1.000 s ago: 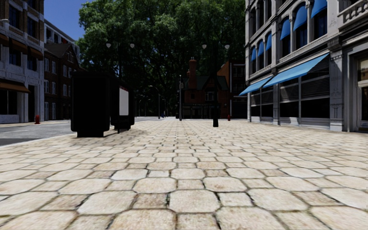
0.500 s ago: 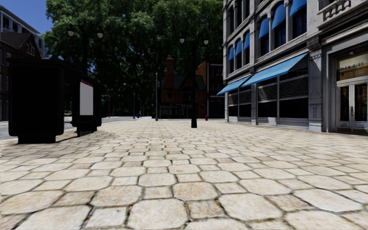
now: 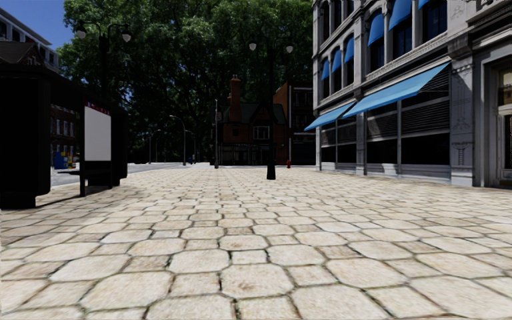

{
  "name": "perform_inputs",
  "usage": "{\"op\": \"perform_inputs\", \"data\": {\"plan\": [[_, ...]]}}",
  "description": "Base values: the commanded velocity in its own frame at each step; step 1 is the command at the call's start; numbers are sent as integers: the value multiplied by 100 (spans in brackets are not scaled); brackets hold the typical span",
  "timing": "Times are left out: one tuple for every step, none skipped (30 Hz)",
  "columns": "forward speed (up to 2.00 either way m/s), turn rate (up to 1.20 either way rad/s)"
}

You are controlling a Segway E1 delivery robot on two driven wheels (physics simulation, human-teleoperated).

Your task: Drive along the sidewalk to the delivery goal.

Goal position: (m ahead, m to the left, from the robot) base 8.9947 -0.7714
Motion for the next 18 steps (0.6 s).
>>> {"op": "perform_inputs", "data": {"plan": [[200, 0], [200, 0], [200, 0], [200, 0], [200, 0], [200, 0], [200, 0], [200, 0], [200, 0], [200, 0], [200, 0], [200, 0], [200, 0], [200, 0], [200, 0], [200, 0], [200, 0], [200, 0]]}}
